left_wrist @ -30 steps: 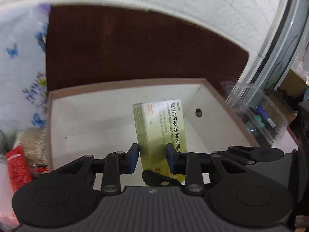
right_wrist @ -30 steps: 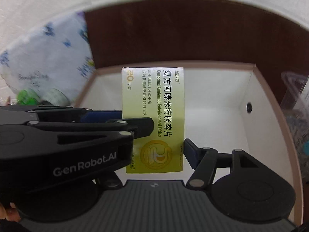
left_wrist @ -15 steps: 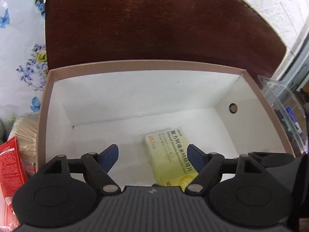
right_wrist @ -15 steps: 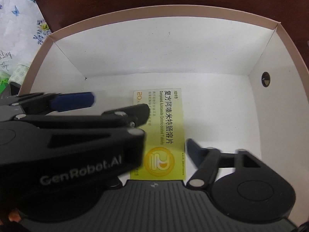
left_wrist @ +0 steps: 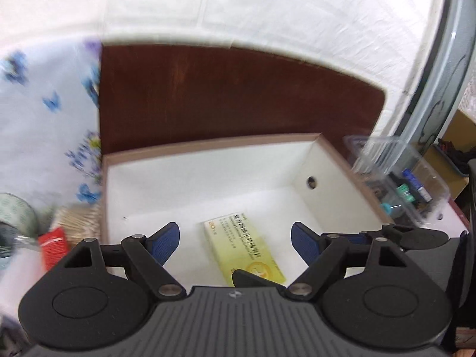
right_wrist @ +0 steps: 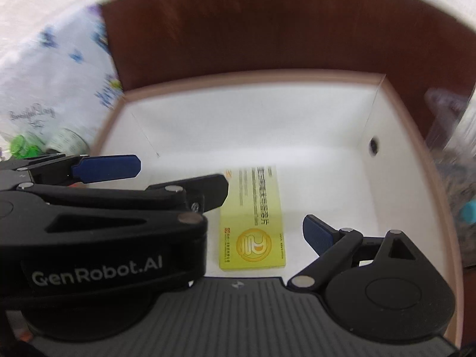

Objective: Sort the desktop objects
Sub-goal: 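Carry the medicine box with the left gripper into the cardboard box and release, then grasp the purple figure keychain with the left gripper while the right grasps the olive-green box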

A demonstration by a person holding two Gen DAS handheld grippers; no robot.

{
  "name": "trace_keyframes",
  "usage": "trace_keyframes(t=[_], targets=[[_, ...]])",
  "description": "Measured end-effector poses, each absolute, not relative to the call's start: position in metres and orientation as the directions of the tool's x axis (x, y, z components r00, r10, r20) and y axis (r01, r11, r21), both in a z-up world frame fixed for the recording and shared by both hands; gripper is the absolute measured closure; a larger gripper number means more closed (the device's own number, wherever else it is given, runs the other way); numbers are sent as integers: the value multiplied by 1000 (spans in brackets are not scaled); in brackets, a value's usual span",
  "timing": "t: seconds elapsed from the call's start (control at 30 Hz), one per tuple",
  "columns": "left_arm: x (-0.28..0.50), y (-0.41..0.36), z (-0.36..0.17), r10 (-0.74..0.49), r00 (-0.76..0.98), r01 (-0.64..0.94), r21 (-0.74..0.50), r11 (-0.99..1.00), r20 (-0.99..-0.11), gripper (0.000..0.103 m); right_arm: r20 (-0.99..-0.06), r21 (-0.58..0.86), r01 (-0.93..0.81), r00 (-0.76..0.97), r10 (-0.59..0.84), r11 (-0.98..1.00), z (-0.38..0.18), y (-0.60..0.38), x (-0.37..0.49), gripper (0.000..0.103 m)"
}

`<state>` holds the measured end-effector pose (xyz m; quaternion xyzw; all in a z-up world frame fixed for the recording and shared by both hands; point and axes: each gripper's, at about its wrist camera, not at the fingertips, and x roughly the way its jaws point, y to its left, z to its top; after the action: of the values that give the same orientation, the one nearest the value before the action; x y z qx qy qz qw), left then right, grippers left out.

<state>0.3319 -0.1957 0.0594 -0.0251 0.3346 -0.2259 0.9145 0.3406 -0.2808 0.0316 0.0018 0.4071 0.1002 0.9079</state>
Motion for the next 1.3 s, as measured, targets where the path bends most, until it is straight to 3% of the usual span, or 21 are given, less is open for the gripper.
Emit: trace_keyframes(t=[0.33, 0.53, 0.8, 1.13, 1.3], targets=[[208, -151, 73, -369, 758, 334, -166, 928, -537, 9, -563, 108, -313, 763, 318, 944, 62, -267, 223, 8], [126, -97, 41, -330, 810, 313, -118, 942, -484, 5, -501, 102, -416, 764, 408, 904, 32, -227, 142, 5], [72, -38, -11, -274, 799, 225, -156, 962, -534, 4, -556, 124, -465, 699, 450, 877, -18, -185, 83, 5], [65, -3, -26, -230, 809, 124, -226, 966, -540, 4, -580, 91, -522, 664, 471, 848, -40, -163, 68, 5], [75, 2, -37, -227, 787, 112, -229, 967, -573, 16, -590, 119, -518, 649, 480, 847, -49, -165, 79, 6]])
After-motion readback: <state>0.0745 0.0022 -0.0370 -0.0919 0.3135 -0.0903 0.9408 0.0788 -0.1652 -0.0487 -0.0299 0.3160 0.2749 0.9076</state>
